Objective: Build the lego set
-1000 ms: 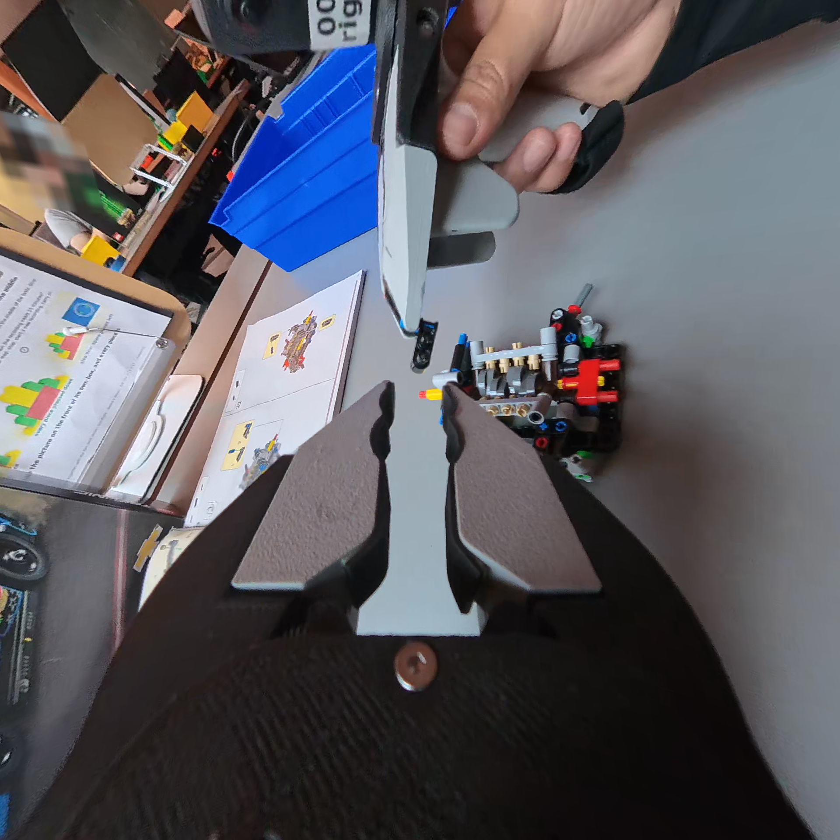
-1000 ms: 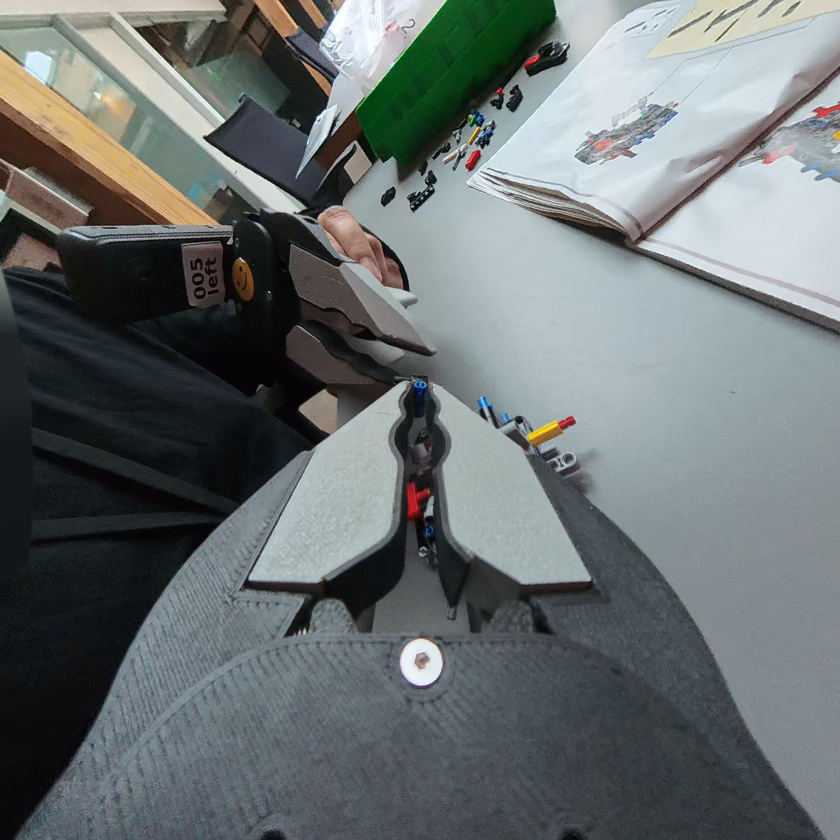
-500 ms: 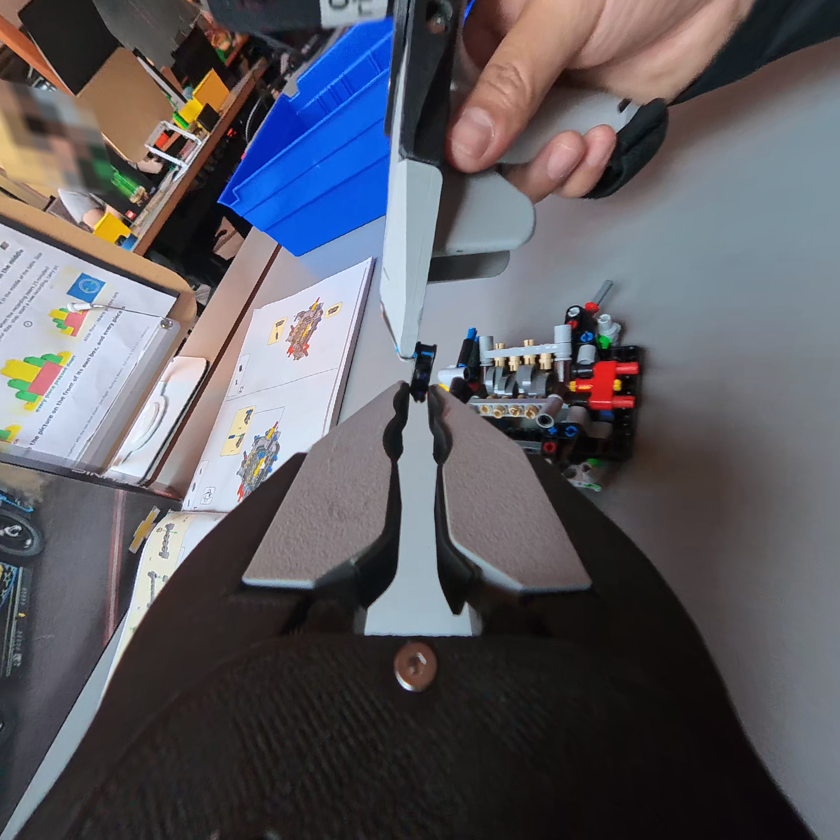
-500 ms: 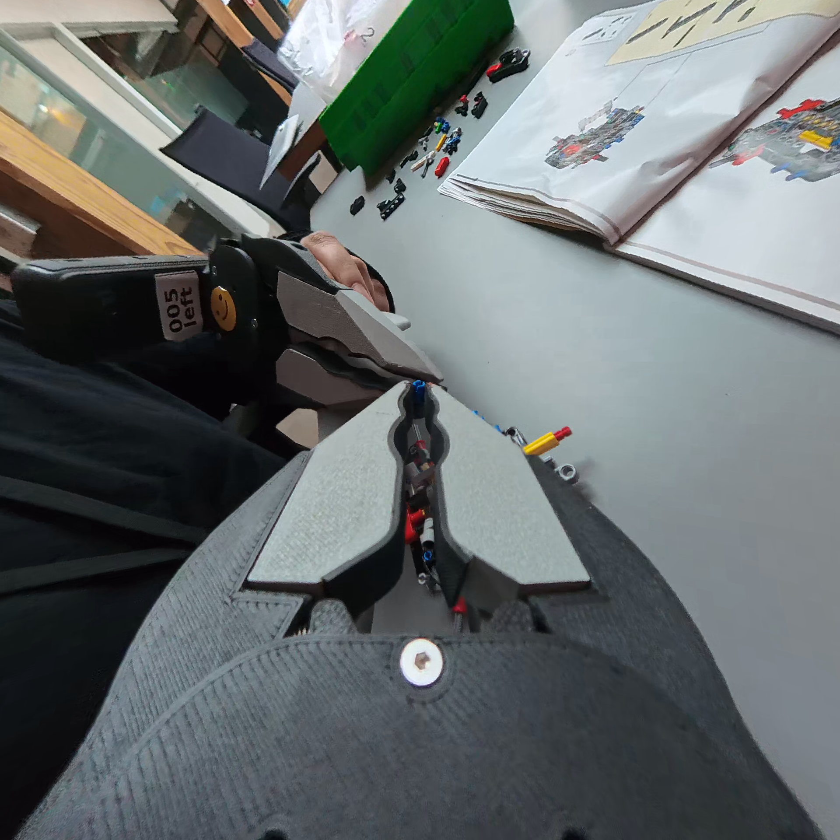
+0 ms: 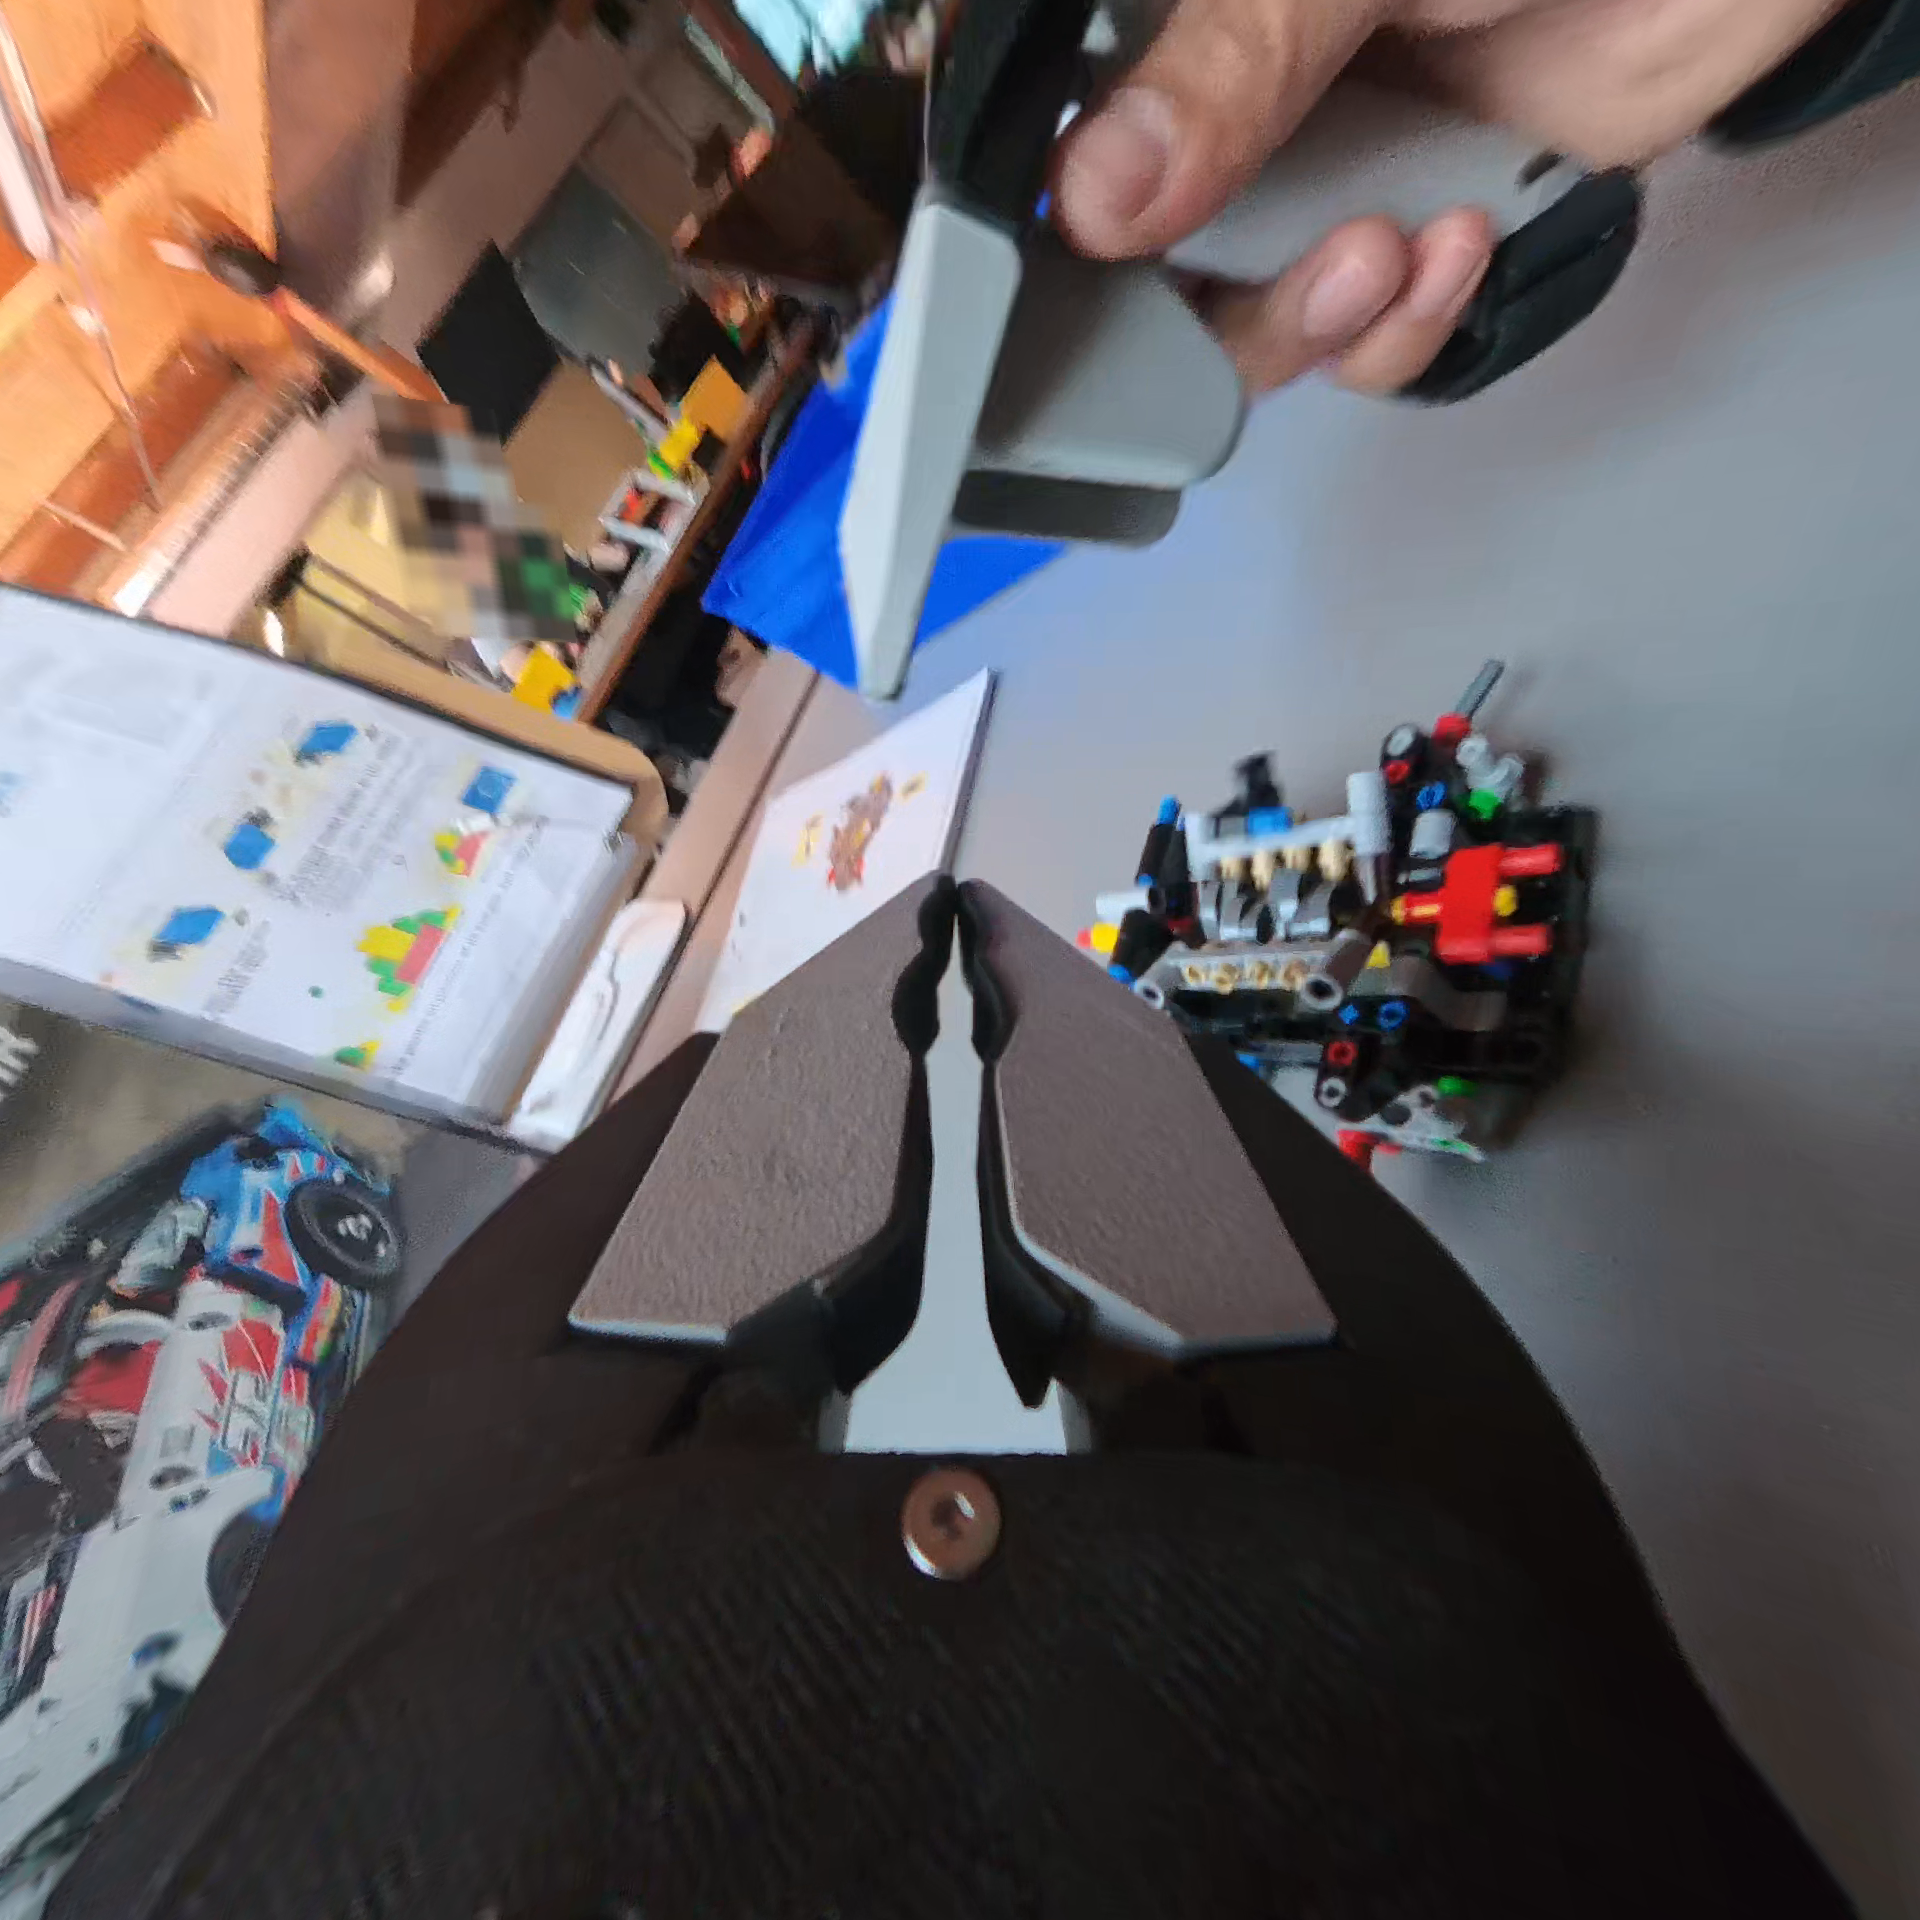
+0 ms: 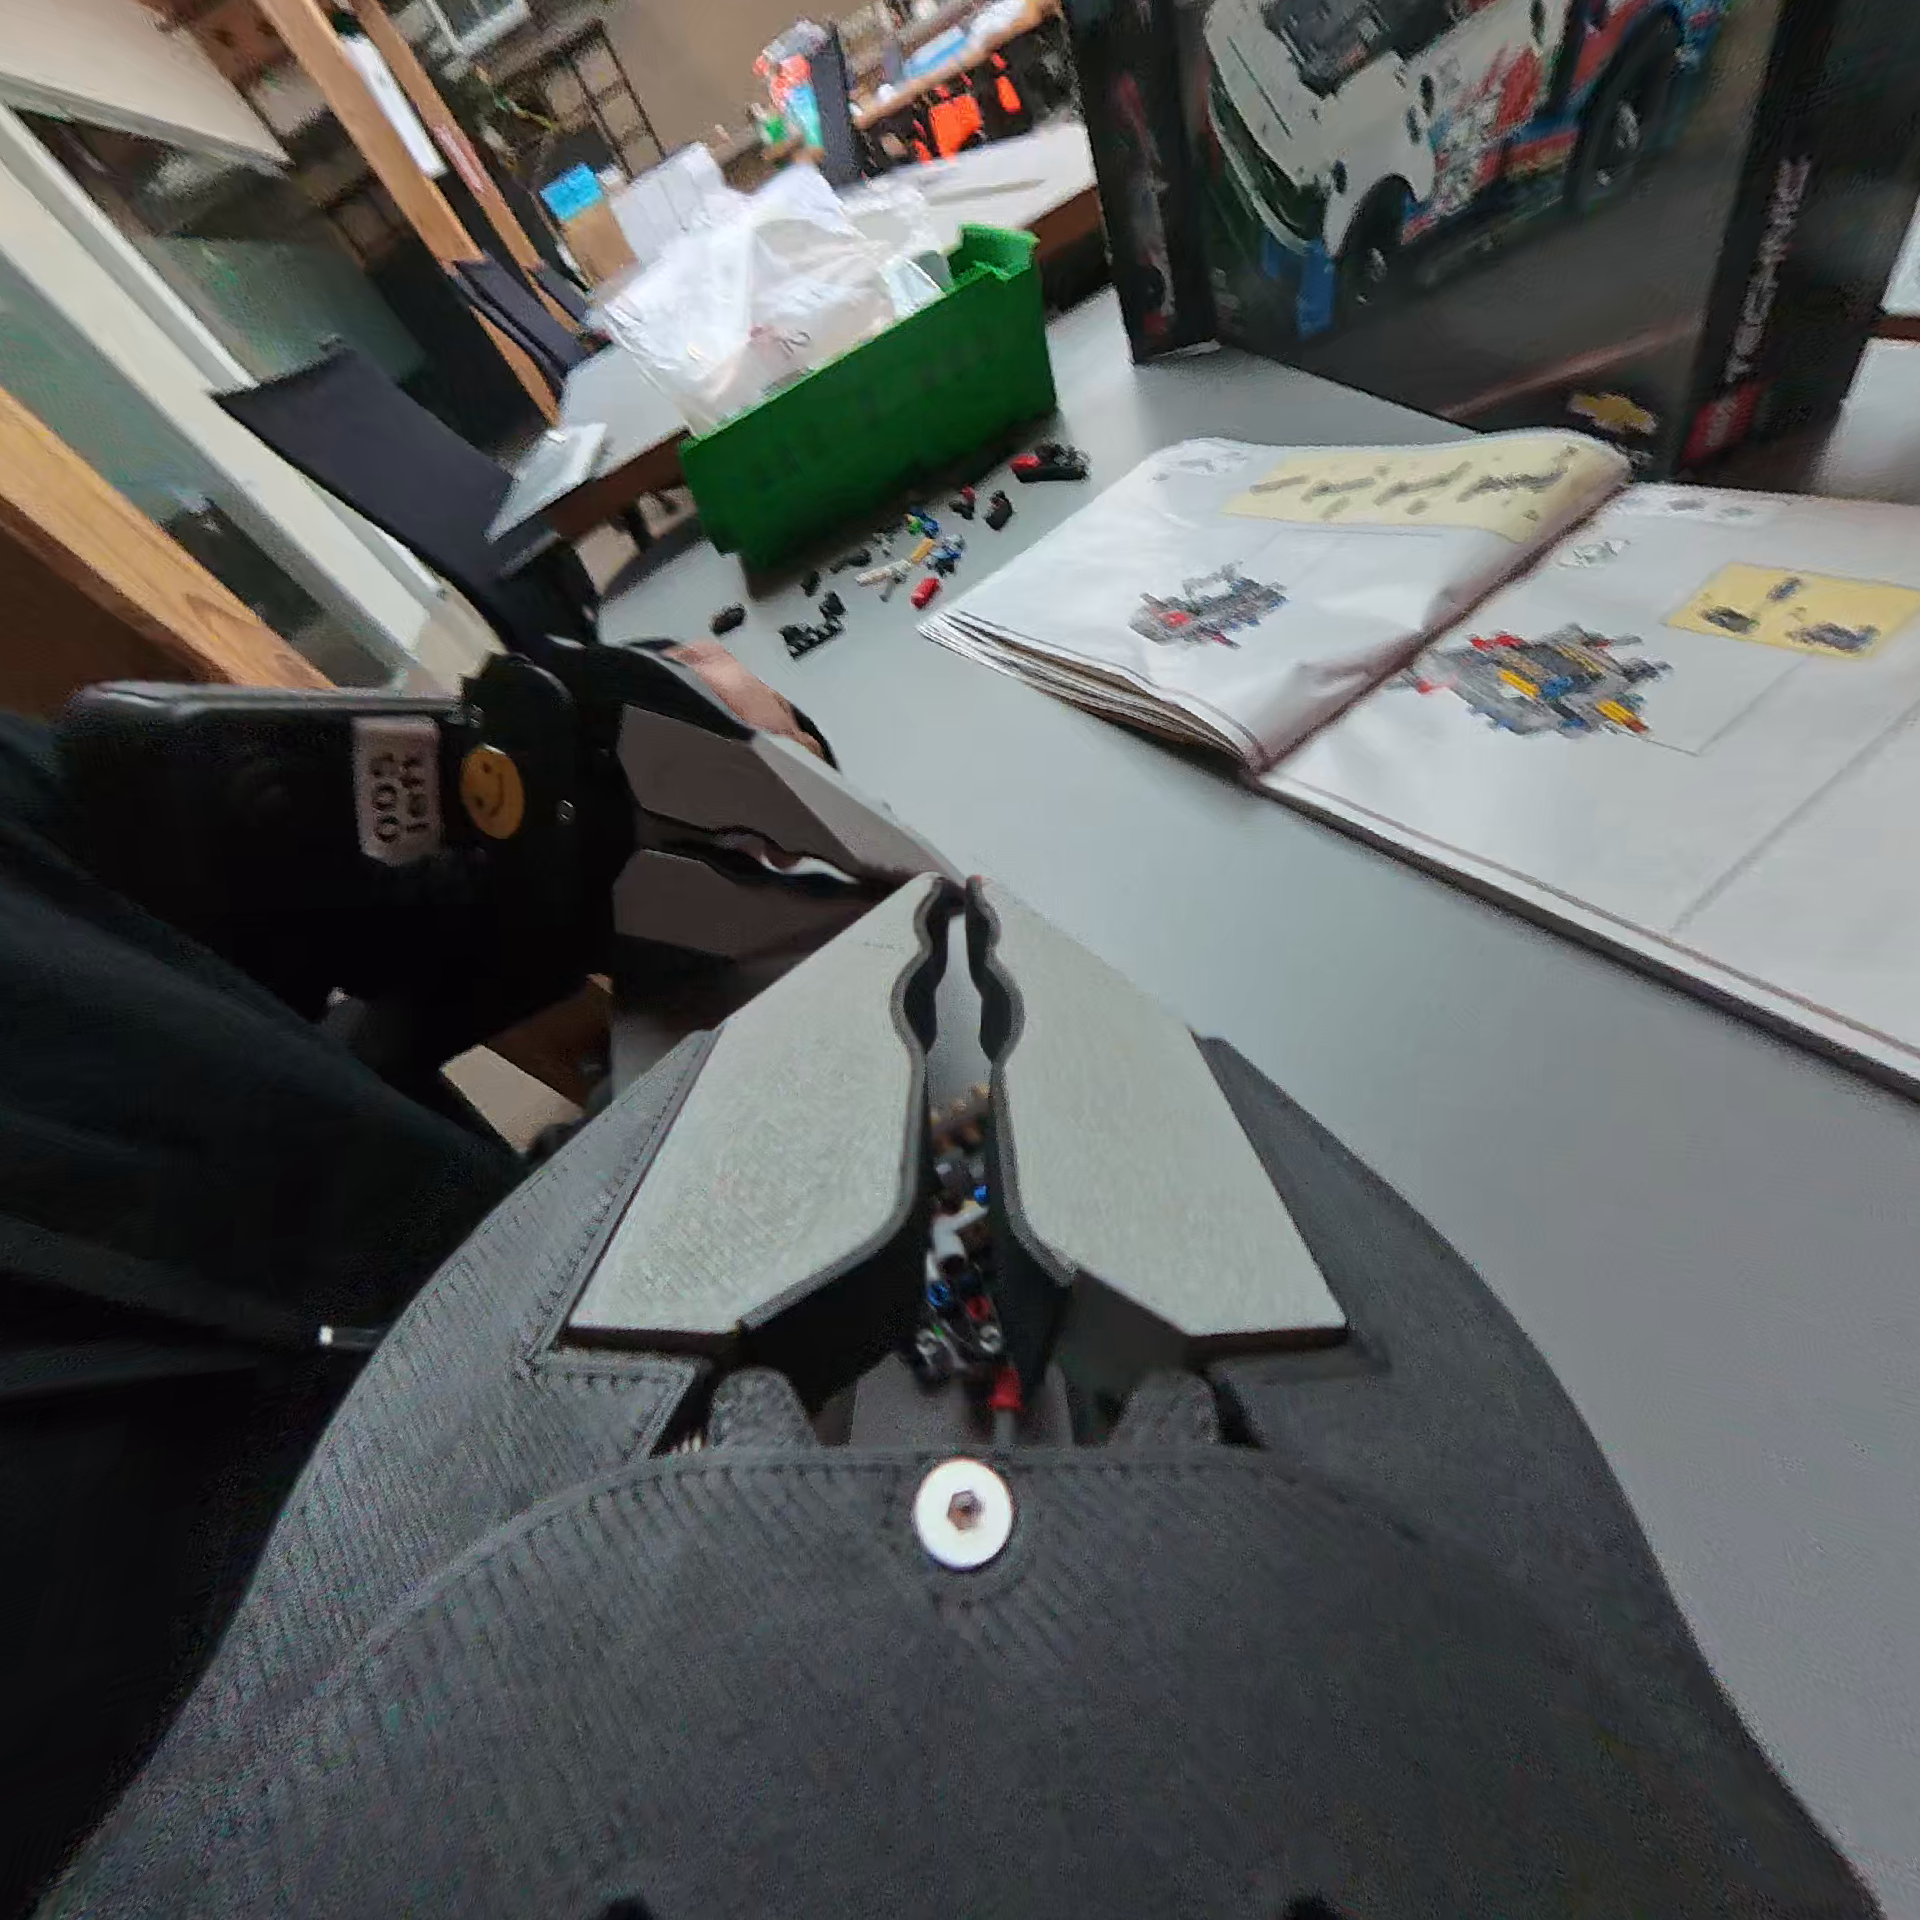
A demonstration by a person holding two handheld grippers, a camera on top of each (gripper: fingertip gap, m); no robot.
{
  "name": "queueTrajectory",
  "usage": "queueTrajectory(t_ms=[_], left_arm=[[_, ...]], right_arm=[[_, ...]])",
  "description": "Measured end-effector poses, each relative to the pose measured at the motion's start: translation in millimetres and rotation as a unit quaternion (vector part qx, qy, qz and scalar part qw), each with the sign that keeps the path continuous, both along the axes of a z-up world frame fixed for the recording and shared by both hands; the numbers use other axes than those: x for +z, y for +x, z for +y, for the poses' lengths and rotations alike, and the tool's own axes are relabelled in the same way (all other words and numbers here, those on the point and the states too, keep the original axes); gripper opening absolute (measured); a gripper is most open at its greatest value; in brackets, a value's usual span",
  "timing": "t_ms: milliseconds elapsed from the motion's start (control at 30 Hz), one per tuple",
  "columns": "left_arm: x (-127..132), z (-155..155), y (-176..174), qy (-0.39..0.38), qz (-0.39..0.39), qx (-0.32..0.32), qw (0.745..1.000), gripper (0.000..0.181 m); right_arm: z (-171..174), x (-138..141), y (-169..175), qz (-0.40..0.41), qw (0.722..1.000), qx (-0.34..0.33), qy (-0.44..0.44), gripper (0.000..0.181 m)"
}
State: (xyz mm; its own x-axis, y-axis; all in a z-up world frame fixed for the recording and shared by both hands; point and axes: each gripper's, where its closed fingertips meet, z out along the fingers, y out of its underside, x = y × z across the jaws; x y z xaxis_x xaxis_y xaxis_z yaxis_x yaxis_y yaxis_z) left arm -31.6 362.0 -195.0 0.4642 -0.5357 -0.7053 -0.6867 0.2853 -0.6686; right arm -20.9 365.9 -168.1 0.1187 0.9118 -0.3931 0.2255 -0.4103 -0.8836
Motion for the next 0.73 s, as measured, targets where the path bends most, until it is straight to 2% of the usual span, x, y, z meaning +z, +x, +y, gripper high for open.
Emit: queueTrajectory(t_ms=[33, 167, 300, 367, 467, 533, 633, 733], left_arm=[[-9, 7, -5, -0.014, 0.013, 0.018, 1.000, 0.000], [-39, 19, -20, -0.105, 0.012, 0.045, 0.993, 0.000], [-42, 25, -27, -0.148, -0.028, 0.048, 0.987, 0.000], [-44, 26, -27, -0.166, -0.040, 0.046, 0.984, 0.000], [-48, 27, -28, -0.175, -0.040, 0.049, 0.983, 0.000], [-49, 28, -32, -0.171, -0.033, 0.057, 0.983, 0.000], [-54, 26, -34, -0.192, -0.035, 0.057, 0.979, 0.000], [-62, 23, -31, -0.235, -0.041, 0.047, 0.970, 0.000]], right_arm=[[7, -13, 7, -0.026, 1.000, -0.011, 0.002, 0.004], [30, -36, 58, -0.074, 0.995, -0.063, 0.021, 0.016], [20, -61, 97, -0.128, 0.990, -0.060, 0.019, 0.021], [21, -81, 109, -0.191, 0.978, -0.075, 0.047, 0.021], [35, -95, 122, -0.256, 0.955, -0.116, 0.094, 0.022], [40, -94, 123, -0.262, 0.951, -0.127, 0.102, 0.025], [43, -102, 118, -0.267, 0.952, -0.132, 0.069, 0.040], [54, -109, 121, -0.297, 0.937, -0.153, 0.105, 0.037]])
